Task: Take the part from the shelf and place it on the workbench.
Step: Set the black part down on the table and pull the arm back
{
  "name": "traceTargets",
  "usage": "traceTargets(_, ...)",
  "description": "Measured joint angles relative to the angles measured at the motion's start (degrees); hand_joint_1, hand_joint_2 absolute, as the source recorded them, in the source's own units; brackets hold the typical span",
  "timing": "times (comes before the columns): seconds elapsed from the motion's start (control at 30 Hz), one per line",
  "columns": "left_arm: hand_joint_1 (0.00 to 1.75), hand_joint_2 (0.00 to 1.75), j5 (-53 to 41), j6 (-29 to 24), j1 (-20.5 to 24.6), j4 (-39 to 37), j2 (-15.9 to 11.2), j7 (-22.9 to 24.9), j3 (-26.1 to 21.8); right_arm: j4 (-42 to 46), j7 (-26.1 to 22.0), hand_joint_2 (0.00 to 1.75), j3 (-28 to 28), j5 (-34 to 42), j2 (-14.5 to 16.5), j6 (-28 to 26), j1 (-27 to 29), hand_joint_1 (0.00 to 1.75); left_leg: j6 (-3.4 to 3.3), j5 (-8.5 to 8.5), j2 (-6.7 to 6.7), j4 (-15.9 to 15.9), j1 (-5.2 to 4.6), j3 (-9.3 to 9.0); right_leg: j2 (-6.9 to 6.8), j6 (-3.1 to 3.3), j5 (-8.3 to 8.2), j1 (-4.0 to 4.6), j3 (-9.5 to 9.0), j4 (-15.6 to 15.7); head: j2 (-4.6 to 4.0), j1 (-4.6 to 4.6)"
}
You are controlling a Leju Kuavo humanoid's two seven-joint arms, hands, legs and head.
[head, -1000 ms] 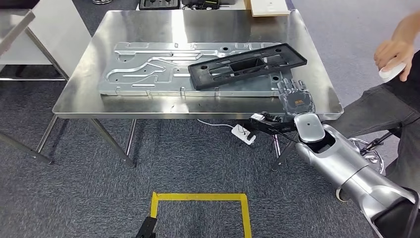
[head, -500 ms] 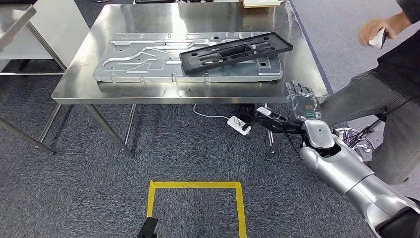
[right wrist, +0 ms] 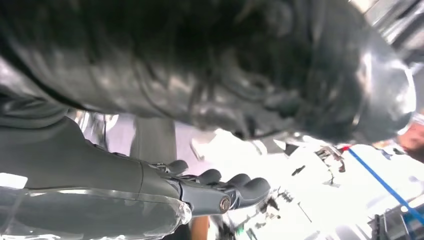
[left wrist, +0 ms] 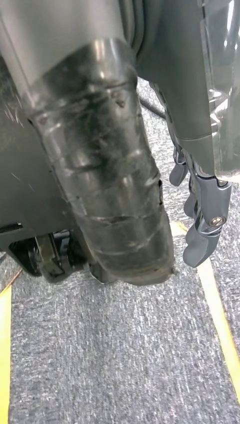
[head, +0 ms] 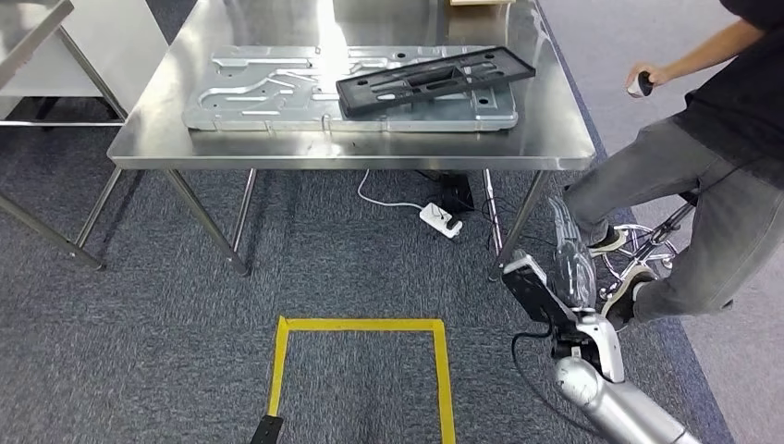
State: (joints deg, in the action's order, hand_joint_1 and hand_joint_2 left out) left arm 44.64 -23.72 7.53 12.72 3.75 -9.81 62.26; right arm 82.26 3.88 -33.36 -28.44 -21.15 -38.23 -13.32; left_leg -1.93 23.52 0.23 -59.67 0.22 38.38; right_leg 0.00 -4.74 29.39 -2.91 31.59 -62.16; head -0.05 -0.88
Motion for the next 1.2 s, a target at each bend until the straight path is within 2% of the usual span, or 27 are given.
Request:
traceTargets(0.07, 0.00, 0.00, 0.5, -0.3, -0.4, 0.0, 0.0, -0.1, -0.3, 0.7, -5.3, 0.00, 2.2, 3.8, 1.7, -0.1, 3.9, 0.00, 0.76, -0.59, -0.09, -0.8, -0.05, 0.78, 0.07, 1.15, 1.00, 0.32, -0.47, 1.4, 0.00, 0.01)
traceTargets(0.13, 0.00, 0.00, 0.9, -0.5, -1.0, 0.0, -0.1, 0.0, -0.7, 0.6, -10.3, 0.00, 4.1, 7.4, 3.5, -0.1, 7.3, 0.00, 1.36, -0.10, -0.15, -1.1, 0.08, 1.26, -0.18, 2.35, 0.23, 0.21, 0.44, 1.1, 0.00, 0.10)
traceTargets(0.17, 0.00, 0.00, 1.2, -0.6, -1.3, 0.0, -0.1, 0.2, -0.8, 0.1, -12.6, 0.00, 5.0, 8.9, 4.4, -0.1, 8.7, 0.00, 1.68, 1.61, -0.13, -2.2, 0.18, 1.73, -0.29, 3.01, -0.29, 0.10, 1.01, 1.1, -0.01, 0.23)
traceTargets(0.2, 0.00, 0.00, 1.3, -0.7, -1.5, 0.0, -0.1, 0.3, -0.9, -0.6, -14.8, 0.00, 5.9, 10.2, 5.3, -0.1, 10.0, 0.00, 1.98, 4.26, -0.11, -4.4, 0.28, 2.38, -0.38, 3.55, -0.87, 0.05, 1.71, 1.1, -0.01, 0.35)
traceTargets(0.27, 0.00, 0.00, 1.6, -1.0, -1.6, 0.0, -0.1, 0.6, -1.0, -2.6, -17.6, 0.00, 7.7, 12.1, 7.0, 0.0, 12.1, 0.00, 2.42, 9.96, -0.11, -11.0, 0.35, 3.69, -0.45, 4.12, -2.14, 0.19, 3.35, 1.1, -0.01, 0.60)
traceTargets(0.3, 0.00, 0.00, 1.7, -1.1, -1.6, 0.0, -0.1, 0.7, -1.1, -4.0, -18.9, 0.00, 8.6, 13.1, 7.8, 0.0, 12.8, 0.00, 2.48, 11.37, -0.11, -14.0, 0.36, 3.85, -0.45, 4.20, -2.81, 0.29, 4.27, 1.1, 0.00, 0.62)
traceTargets(0.33, 0.00, 0.00, 1.9, -1.2, -1.6, 0.0, -0.1, 0.9, -1.2, -5.8, -20.4, 0.00, 9.5, 14.3, 8.6, 0.0, 13.3, 0.00, 2.42, 11.38, -0.12, -15.7, 0.36, 3.33, -0.46, 4.22, -3.50, 0.39, 5.18, 1.1, 0.01, 0.63)
traceTargets(0.37, 0.00, 0.00, 2.2, -1.4, -1.6, 0.0, -0.1, 1.2, -1.3, -8.1, -22.2, 0.00, 10.7, 15.8, 9.5, 0.0, 13.8, 0.00, 2.23, 10.17, -0.14, -15.7, 0.34, 1.92, -0.46, 4.21, -4.16, 0.50, 6.05, 1.1, 0.01, 0.63)
traceTargets(0.43, 0.00, 0.00, 2.6, -1.6, -1.5, 0.0, -0.1, 1.5, -1.4, -13.2, -25.6, 0.00, 13.2, 18.4, 11.5, 0.0, 14.6, 0.00, 1.33, 7.50, -0.23, -10.6, 0.13, -3.72, -0.45, 4.09, -5.52, 0.64, 7.56, 1.1, 0.00, 0.62)
traceTargets(0.5, 0.00, 0.00, 2.9, -1.8, -1.2, 0.0, -0.2, 2.0, -1.4, -17.7, -27.2, 0.00, 14.7, 20.5, 13.0, 0.1, 15.0, 0.00, 0.39, 8.43, -0.39, -1.7, -0.38, -10.42, -0.40, 3.66, -6.92, 0.67, 8.37, 1.4, 0.00, 0.62)
traceTargets(0.53, 0.00, 0.00, 3.1, -1.9, -1.1, 0.0, -0.3, 2.3, -1.5, -20.1, -27.7, 0.00, 14.9, 22.1, 13.6, 0.2, 14.9, 0.00, 0.10, 9.31, -0.47, 1.6, -0.64, -12.45, -0.39, 3.34, -7.67, 0.60, 8.39, 1.8, 0.01, 0.64)
traceTargets(0.57, 0.00, 0.00, 3.2, -2.0, -1.0, 0.0, -0.3, 2.6, -1.5, -22.8, -28.3, 0.00, 15.1, 24.2, 14.1, 0.4, 14.7, 0.00, -0.05, 9.68, -0.53, 3.4, -0.85, -13.24, -0.39, 2.94, -8.46, 0.57, 8.27, 2.4, 0.01, 0.77)
traceTargets(0.63, 0.00, 0.00, 3.4, -2.2, -1.0, 0.0, -0.3, 3.3, -1.7, -29.4, -29.8, 0.00, 15.3, 29.1, 15.3, 1.2, 14.5, 0.00, -0.41, 8.09, -0.45, 4.5, -0.83, -12.76, -0.38, 2.24, -9.31, 0.54, 8.12, 3.6, 0.00, 0.76)
traceTargets(0.67, 0.00, 0.00, 3.4, -2.3, -1.1, 0.0, -0.3, 3.5, -1.8, -32.4, -30.3, 0.00, 15.4, 31.4, 15.8, 1.7, 14.5, 0.00, -0.68, 7.11, -0.37, 5.0, -0.76, -12.27, -0.34, 2.07, -8.11, 0.59, 8.35, 3.3, -0.01, 0.72)
traceTargets(0.7, 0.00, 0.00, 3.5, -2.4, -1.2, 0.0, -0.3, 3.6, -1.8, -35.2, -30.7, 0.00, 15.6, 32.9, 16.2, 2.2, 14.4, 0.00, -0.99, 6.06, -0.22, 5.3, -0.69, -11.56, -0.28, 2.02, -5.60, 0.67, 8.85, 1.9, -0.01, 0.55)
traceTargets(0.77, 0.00, 0.00, 3.6, -2.5, -1.3, 0.0, -0.3, 3.7, -1.8, -40.0, -30.9, 0.00, 15.9, 34.5, 16.9, 3.0, 14.1, 0.00, -1.54, 4.53, 0.02, 5.0, -0.84, -9.54, -0.19, 2.12, 1.14, 0.91, 10.16, -4.5, -0.01, 0.43)
traceTargets(0.8, 0.00, 0.00, 3.6, -2.5, -1.3, 0.0, -0.3, 3.7, -1.8, -42.2, -30.7, 0.00, 16.0, 35.0, 17.3, 3.4, 13.7, 0.00, -1.70, 3.93, 0.14, 4.7, -0.97, -8.34, -0.16, 2.11, 3.06, 1.08, 10.64, -8.4, -0.01, 0.39)
traceTargets(0.83, 0.00, 0.00, 3.5, -2.5, -1.3, 0.0, -0.3, 3.7, -1.8, -44.4, -30.2, 0.00, 16.2, 35.5, 17.7, 4.0, 13.3, 0.00, -1.73, 3.36, 0.21, 4.3, -1.08, -7.07, -0.14, 2.07, 3.02, 1.21, 10.71, -11.5, -0.01, 0.38)
traceTargets(0.9, 0.00, 0.00, 3.5, -2.7, -1.3, 0.0, -0.3, 3.9, -1.8, -48.3, -27.9, 0.00, 16.4, 37.0, 18.5, 5.5, 12.6, 0.00, -1.54, 2.37, 0.30, 3.4, -1.17, -4.50, -0.14, 2.05, -1.06, 1.29, 8.92, -13.4, -0.01, 0.38)
traceTargets(0.93, 0.00, 0.00, 3.5, -2.8, -1.4, 0.0, -0.3, 4.0, -1.8, -50.1, -26.4, 0.00, 16.5, 38.0, 18.9, 6.4, 12.3, 0.00, -1.33, 1.93, 0.31, 2.6, -1.17, -3.32, -0.14, 2.10, -2.68, 1.27, 6.66, -11.7, 0.00, 0.38)
traceTargets(0.97, 0.00, 0.00, 3.4, -2.9, -1.4, 0.0, -0.4, 4.2, -1.8, -51.6, -24.9, 0.00, 16.6, 39.0, 19.2, 7.4, 12.1, 0.00, -1.10, 1.65, 0.31, 1.8, -1.26, -2.25, -0.15, 2.18, -2.50, 1.36, 3.44, -8.1, -0.01, 0.33)
traceTargets(1.0, 0.00, 0.00, 3.3, -3.0, -1.4, 0.0, -0.4, 4.4, -1.8, -53.0, -23.6, 0.44, 16.7, 39.9, 19.5, 8.3, 11.7, 0.00, -0.83, 1.45, 0.33, 1.0, -1.35, -1.41, -0.15, 2.42, -0.75, 1.43, 0.16, -3.7, 0.00, 0.28)
traceTargets(1.03, 0.00, 0.00, 3.3, -3.1, -1.4, 0.0, -0.4, 4.6, -1.8, -54.2, -22.4, 0.44, 16.9, 40.5, 19.9, 9.0, 11.3, 0.00, -0.57, 1.20, 0.37, 0.3, -1.43, -0.87, -0.11, 2.77, 1.26, 1.52, -2.21, -0.1, 0.00, 0.27)
traceTargets(1.07, 0.00, 0.00, 3.2, -3.1, -1.4, 0.0, -0.4, 4.9, -1.8, -55.5, -21.2, 0.44, 17.0, 40.9, 20.2, 9.6, 10.9, 0.00, -0.33, 0.91, 0.42, -0.1, -1.48, -0.52, -0.07, 3.14, 2.75, 1.67, -3.57, 2.3, 0.00, 0.27)
traceTargets(1.1, 0.00, 0.44, 3.2, -3.1, -1.4, 0.0, -0.4, 5.2, -1.8, -56.9, -19.6, 0.44, 17.2, 41.1, 20.6, 10.0, 10.5, 0.00, -0.08, 0.56, 0.46, -0.4, -1.42, -0.32, -0.08, 3.67, 3.20, 1.64, -3.73, 3.2, 0.00, 0.29)
traceTargets(1.13, 0.00, 0.87, 3.1, -3.2, -1.3, 0.0, -0.5, 5.6, -1.8, -58.2, -17.6, 0.00, 17.4, 41.1, 21.0, 10.3, 10.3, 0.00, 0.21, 0.52, 0.41, -0.6, -1.31, -0.10, -0.15, 4.14, 2.80, 1.59, -3.39, 3.0, 0.00, 0.27)
traceTargets(1.2, 0.00, 1.75, 2.8, -3.3, -1.5, 0.0, -0.6, 6.8, -1.8, -60.2, -12.2, 0.00, 17.6, 41.2, 21.5, 11.1, 10.2, 0.00, 1.05, 2.87, 0.24, -2.7, -1.02, 0.84, -0.44, 4.95, 2.05, 1.38, -2.86, 3.1, -0.01, 0.46)
